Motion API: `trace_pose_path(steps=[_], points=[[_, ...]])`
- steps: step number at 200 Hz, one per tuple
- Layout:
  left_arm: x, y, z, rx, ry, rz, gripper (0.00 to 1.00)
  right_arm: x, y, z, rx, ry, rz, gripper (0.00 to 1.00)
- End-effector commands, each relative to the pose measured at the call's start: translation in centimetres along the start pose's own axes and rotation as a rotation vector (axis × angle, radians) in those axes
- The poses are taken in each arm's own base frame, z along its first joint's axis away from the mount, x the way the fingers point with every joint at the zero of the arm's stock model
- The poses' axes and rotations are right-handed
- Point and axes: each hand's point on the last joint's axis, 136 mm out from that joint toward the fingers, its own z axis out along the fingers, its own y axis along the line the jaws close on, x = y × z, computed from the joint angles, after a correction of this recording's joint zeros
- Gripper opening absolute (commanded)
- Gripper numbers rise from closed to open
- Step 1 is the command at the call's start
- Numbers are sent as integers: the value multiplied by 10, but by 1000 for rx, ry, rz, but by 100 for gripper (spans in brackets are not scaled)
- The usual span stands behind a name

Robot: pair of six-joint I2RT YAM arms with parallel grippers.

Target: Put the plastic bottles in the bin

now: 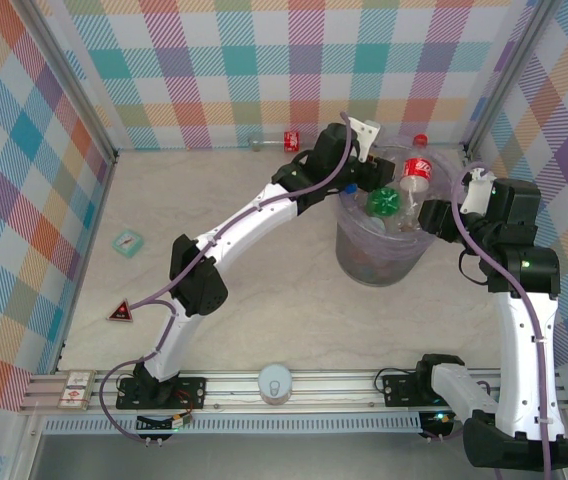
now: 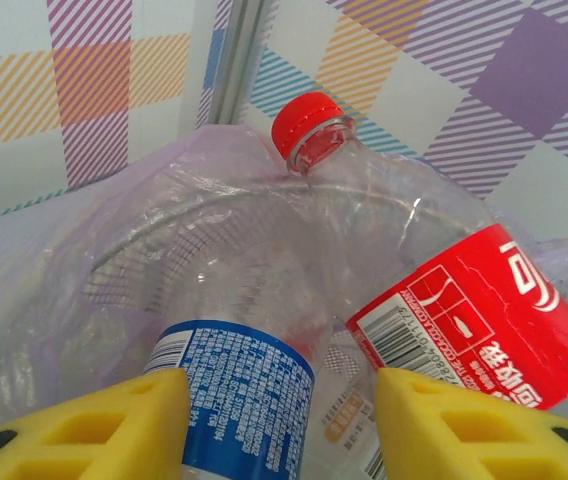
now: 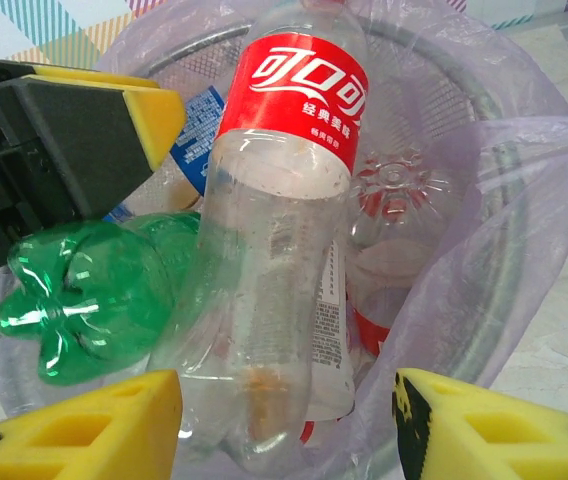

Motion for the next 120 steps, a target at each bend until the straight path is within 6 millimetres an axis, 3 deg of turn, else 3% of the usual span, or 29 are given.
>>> trace_pose_path(steps=[1,31,53,90,120], points=[[-65,-18,-47,45,-177,-9,63,-8,6,-4,-33,-36,10,59],[-109,-4,-90,33,-346,-89,81,-10,8,-6,-40,-45,11,59],[-128,27,-117,-22,-438,-174,87,-10,8,-7,-43,-48,10,60],[-112,127,-124,-136,-469,-459,94,-7,9,-4,-51,-44,16,61],[-80,214,-102,-157,-468,-677,97,-7,11,-5,-62,-43,18,61]])
